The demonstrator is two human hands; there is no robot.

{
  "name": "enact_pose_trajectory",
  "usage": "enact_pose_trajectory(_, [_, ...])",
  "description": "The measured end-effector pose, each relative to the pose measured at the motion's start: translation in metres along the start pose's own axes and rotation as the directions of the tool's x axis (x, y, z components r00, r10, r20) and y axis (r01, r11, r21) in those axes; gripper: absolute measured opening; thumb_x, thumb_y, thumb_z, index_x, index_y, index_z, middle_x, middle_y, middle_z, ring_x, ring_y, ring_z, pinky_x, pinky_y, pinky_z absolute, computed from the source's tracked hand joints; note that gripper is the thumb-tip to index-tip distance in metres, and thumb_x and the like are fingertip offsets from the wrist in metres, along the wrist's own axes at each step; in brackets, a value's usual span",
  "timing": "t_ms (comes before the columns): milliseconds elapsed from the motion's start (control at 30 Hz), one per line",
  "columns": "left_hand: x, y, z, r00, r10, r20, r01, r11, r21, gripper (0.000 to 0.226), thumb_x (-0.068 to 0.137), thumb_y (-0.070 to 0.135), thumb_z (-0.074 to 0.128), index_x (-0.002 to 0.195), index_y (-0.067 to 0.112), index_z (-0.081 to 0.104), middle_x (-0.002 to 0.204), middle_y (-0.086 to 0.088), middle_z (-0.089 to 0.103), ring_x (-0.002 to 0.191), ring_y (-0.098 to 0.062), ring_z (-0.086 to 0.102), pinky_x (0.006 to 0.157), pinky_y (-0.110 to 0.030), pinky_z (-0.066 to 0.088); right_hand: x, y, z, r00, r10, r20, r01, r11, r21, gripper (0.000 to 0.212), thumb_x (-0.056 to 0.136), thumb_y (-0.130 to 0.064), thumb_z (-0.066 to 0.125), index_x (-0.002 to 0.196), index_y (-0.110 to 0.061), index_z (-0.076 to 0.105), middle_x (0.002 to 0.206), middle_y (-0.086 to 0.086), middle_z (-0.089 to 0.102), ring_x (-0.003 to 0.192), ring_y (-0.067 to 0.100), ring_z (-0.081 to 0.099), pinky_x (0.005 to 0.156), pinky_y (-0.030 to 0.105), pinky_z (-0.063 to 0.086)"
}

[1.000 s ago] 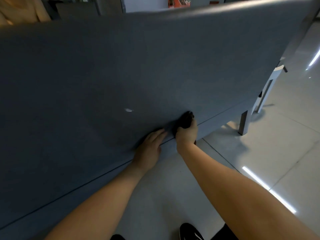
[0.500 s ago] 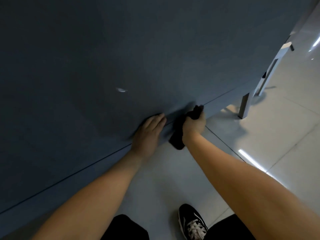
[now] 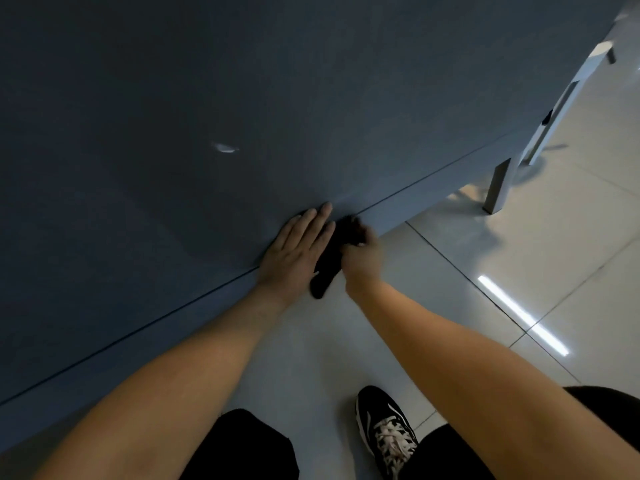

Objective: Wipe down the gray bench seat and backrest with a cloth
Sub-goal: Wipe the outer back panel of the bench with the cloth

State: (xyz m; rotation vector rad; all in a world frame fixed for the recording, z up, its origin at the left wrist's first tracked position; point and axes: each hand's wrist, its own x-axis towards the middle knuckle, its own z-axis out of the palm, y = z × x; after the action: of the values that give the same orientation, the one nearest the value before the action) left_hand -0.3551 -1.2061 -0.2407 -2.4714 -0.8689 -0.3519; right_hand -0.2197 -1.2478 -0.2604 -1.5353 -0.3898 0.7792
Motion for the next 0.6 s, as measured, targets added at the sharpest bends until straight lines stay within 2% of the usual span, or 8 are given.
enact_pose_trajectory(67, [-0.001,-0.001,0.001,1.0,0.011,-0.018,-0.011,1.0,0.026,0.059,0.097,0.017,0.031,0.156,0.017,0.038,0.168,-0.008,0.019,0.152,-0.028,0.018,0.125,-0.037,0.0,0.026,-0.012,-0.014,0.989,0.0,-0.151,0.003,1.0,0.022,0.045,0.081,0.001,0.057,0.12,-0.021,0.063,0.111,0.004,0.069,0.102,0.027,0.067,0.092,0.054,0.056])
enact_pose_trajectory(100, [0.0,-0.001,0.002,1.0,0.012,-0.029,-0.011,0.999,0.032,0.058,0.098,0.016,0.03,0.156,0.017,0.039,0.168,-0.008,0.02,0.151,-0.027,0.019,0.125,-0.037,0.001,0.038,-0.019,-0.019,0.985,0.014,-0.17,-0.001,0.997,0.074,0.045,0.084,0.002,0.056,0.121,-0.023,0.062,0.111,0.003,0.068,0.103,0.028,0.067,0.095,0.053,0.056])
enact_pose_trajectory(167, [0.001,0.0,0.004,0.999,0.012,-0.044,-0.01,0.999,0.052,0.058,0.098,0.015,0.031,0.155,0.019,0.04,0.168,-0.008,0.021,0.151,-0.027,0.02,0.125,-0.037,0.002,0.053,-0.027,-0.019,0.99,0.058,-0.13,-0.037,0.986,0.163,0.05,0.087,0.005,0.054,0.123,-0.03,0.059,0.118,0.004,0.066,0.11,0.03,0.065,0.099,0.054,0.054])
enact_pose_trajectory(233, [0.002,0.0,0.007,0.999,0.013,-0.048,-0.01,0.998,0.069,0.058,0.099,0.016,0.031,0.156,0.019,0.039,0.168,-0.007,0.02,0.151,-0.026,0.019,0.125,-0.037,0.001,0.052,-0.022,-0.01,0.989,0.099,-0.11,-0.082,0.986,0.147,0.062,0.09,0.005,0.052,0.141,-0.032,0.052,0.132,0.002,0.061,0.119,0.027,0.061,0.103,0.05,0.052])
enact_pose_trajectory(300, [0.001,0.0,0.009,0.999,0.013,-0.046,-0.01,0.997,0.08,0.059,0.099,0.018,0.029,0.158,0.019,0.034,0.168,-0.007,0.018,0.152,-0.026,0.015,0.125,-0.038,-0.001,0.038,-0.008,0.001,0.991,0.095,-0.096,-0.083,0.99,0.118,0.07,0.087,0.004,0.053,0.146,-0.032,0.049,0.138,0.0,0.059,0.123,0.024,0.059,0.103,0.048,0.053])
enact_pose_trajectory(367, [0.0,0.002,0.01,0.998,0.0,-0.06,0.005,0.997,0.081,0.06,0.1,0.019,0.028,0.159,0.018,0.03,0.169,-0.006,0.017,0.153,-0.025,0.014,0.125,-0.038,0.0,0.014,0.003,0.01,0.997,0.082,-0.005,-0.081,0.988,0.133,0.068,0.082,0.005,0.052,0.138,-0.034,0.056,0.133,-0.003,0.063,0.12,0.022,0.062,0.1,0.047,0.055])
enact_pose_trajectory(467, [0.002,0.005,0.009,0.996,-0.041,-0.08,0.041,0.999,0.003,0.062,0.098,0.019,0.035,0.16,0.016,0.029,0.168,-0.004,0.02,0.152,-0.023,0.017,0.125,-0.037,0.01,-0.014,0.005,0.015,0.988,0.057,0.141,-0.082,0.981,0.175,0.058,0.086,0.017,0.051,0.107,-0.035,0.067,0.109,-0.003,0.071,0.1,0.015,0.07,0.087,0.036,0.06])
enact_pose_trajectory(600, [0.001,0.005,-0.001,0.998,-0.048,-0.047,0.042,0.991,-0.128,0.068,0.093,0.016,0.042,0.16,0.013,0.028,0.168,-0.003,0.02,0.151,-0.023,0.022,0.125,-0.036,0.014,-0.024,0.005,0.012,0.949,0.064,0.31,-0.095,0.992,0.086,0.047,0.087,0.011,0.059,0.118,-0.024,0.066,0.108,0.007,0.074,0.1,0.029,0.072,0.082,0.051,0.061])
